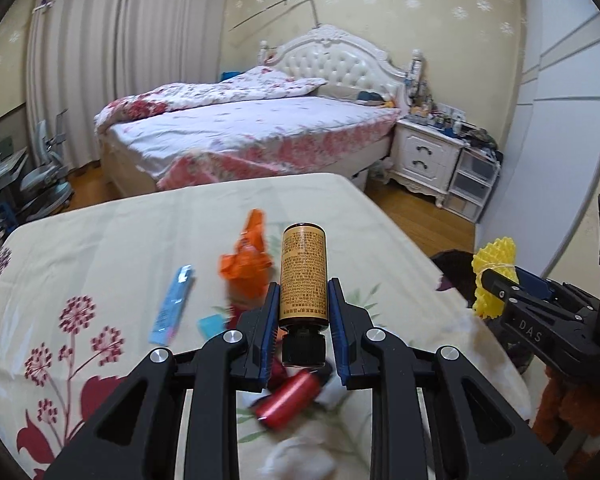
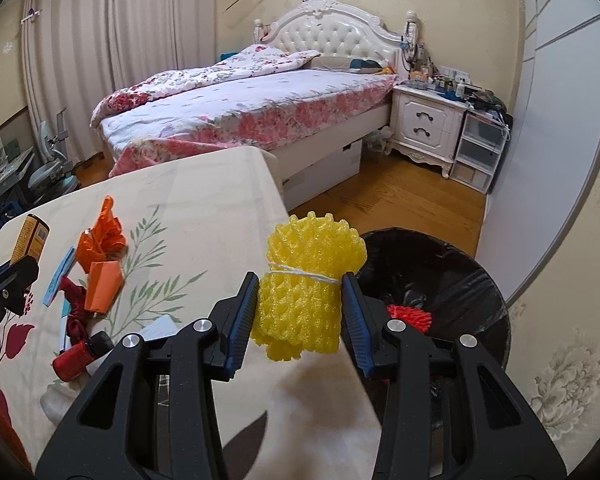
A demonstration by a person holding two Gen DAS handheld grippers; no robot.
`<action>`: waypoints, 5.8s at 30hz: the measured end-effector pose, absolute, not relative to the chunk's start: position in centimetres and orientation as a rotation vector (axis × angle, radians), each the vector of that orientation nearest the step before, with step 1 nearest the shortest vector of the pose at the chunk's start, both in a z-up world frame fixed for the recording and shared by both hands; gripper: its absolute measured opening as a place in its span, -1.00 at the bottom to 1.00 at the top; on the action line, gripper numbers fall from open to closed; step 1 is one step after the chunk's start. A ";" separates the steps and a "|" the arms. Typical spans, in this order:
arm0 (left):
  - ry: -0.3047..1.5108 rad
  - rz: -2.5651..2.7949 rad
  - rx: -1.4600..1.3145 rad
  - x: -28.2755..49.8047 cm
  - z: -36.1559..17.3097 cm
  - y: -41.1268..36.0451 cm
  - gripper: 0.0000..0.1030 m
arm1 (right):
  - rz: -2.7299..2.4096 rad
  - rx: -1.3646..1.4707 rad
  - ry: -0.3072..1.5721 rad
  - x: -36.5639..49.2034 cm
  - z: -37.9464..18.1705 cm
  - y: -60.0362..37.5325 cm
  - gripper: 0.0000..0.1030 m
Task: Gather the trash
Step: 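Carry the yellow net and gold can over the trash bin and open both tools, then move both open tools back over the table items, then grasp the white crumpled tissue ball with the left tool, then grasp the white tube with the right tool while the left tool holds the tissue ball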
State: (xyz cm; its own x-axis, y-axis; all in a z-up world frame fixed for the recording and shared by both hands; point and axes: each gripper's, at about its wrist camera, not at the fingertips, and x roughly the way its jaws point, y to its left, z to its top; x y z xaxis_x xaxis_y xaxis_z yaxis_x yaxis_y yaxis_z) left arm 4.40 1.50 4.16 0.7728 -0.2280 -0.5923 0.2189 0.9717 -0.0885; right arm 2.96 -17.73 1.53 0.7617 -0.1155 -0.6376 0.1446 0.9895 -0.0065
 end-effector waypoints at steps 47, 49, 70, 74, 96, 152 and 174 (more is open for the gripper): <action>0.698 -0.448 0.201 10.5 -0.1 -16.9 0.11 | -0.381 0.215 0.717 5.2 -3.0 -31.2 -0.02; 0.702 -0.443 0.197 10.6 -0.1 -16.8 0.17 | -0.384 0.216 0.716 5.1 -3.0 -31.2 -0.02; 0.698 -0.396 0.155 8.0 2.0 -12.4 0.37 | -0.334 0.177 0.702 3.1 -1.3 -27.6 0.01; 0.705 -0.372 0.151 6.7 2.0 -10.5 0.37 | -0.304 0.167 0.709 1.9 -1.1 -26.4 0.02; 0.749 -0.233 0.094 -0.3 0.5 0.3 0.37 | -0.139 0.073 0.764 -3.2 -2.2 -17.7 0.02; 0.808 -0.016 -0.076 0.3 -1.5 15.9 -0.29 | 0.057 0.006 0.829 3.0 -2.5 -5.7 0.02; 0.824 -0.031 -0.083 0.8 -1.9 16.1 -0.29 | 0.013 -0.072 0.886 2.4 -3.9 -6.4 0.13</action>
State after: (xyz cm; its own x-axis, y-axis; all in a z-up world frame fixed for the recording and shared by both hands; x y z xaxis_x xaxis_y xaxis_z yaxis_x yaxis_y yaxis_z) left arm 0.81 16.13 -1.86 0.6792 -0.0594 -0.7315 -0.0051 0.9963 -0.0856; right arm 2.43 -6.39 -3.95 0.6325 -0.0188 -0.7744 -0.0410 0.9975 -0.0576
